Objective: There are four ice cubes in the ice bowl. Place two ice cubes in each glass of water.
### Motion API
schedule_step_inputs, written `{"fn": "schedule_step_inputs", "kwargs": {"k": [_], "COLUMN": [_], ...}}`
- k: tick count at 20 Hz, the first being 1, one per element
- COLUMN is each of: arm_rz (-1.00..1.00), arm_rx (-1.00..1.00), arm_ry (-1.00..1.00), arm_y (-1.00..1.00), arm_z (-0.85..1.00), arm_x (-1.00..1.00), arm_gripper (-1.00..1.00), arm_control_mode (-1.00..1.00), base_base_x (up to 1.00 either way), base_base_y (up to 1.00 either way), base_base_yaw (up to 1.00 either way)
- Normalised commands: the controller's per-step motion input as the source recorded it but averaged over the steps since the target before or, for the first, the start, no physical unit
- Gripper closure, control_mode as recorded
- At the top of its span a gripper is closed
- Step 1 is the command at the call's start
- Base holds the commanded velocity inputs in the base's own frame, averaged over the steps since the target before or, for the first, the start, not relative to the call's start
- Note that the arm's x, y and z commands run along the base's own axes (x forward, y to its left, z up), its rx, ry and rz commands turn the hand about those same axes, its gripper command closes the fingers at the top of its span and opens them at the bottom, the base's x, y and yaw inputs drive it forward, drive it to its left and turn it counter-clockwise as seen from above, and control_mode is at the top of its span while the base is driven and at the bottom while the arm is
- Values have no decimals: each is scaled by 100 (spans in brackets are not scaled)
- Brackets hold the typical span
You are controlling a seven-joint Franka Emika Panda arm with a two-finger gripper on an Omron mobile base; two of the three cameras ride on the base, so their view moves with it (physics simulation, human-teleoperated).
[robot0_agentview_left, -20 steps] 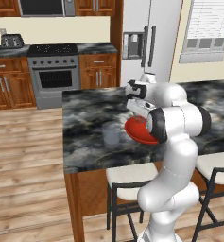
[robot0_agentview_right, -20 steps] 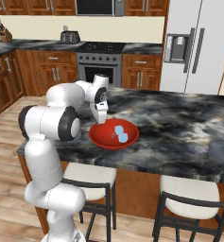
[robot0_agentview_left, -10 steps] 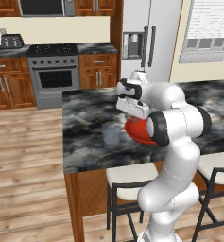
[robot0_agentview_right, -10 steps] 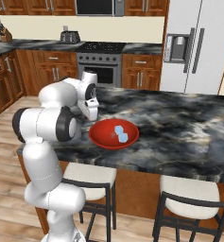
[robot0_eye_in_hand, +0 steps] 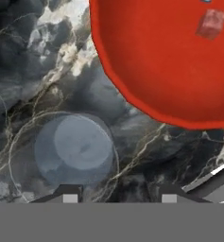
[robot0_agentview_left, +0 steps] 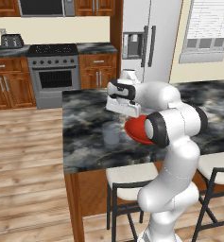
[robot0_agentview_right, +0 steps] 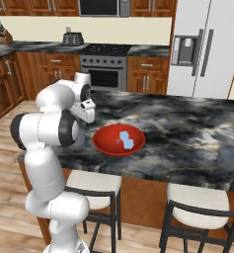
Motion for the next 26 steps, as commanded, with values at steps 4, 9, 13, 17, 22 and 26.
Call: {"fn": "schedule_step_inputs", "kwargs": {"k": [4,9,13,17,22,26], "arm_rz": [15,10,5,2,0,0], "arm_rx": [-8,-12,-12,-11,-2,0], "arm_ry": [-2,-2,-3,-8,-13,-9], "arm_y": [57,23,0,2,9,8], "arm_z": [0,0,0,0,-3,-5], "arm_x": [5,6,8,15,5,0], "arm_gripper": [100,100,100,100,100,100], "arm_control_mode": [-100,-100,-100,-100,-100,-100], "base_base_x": [0,0,0,0,0,0], "base_base_y": [0,0,0,0,0,0], "base_base_yaw": [0,0,0,0,0,0]}}
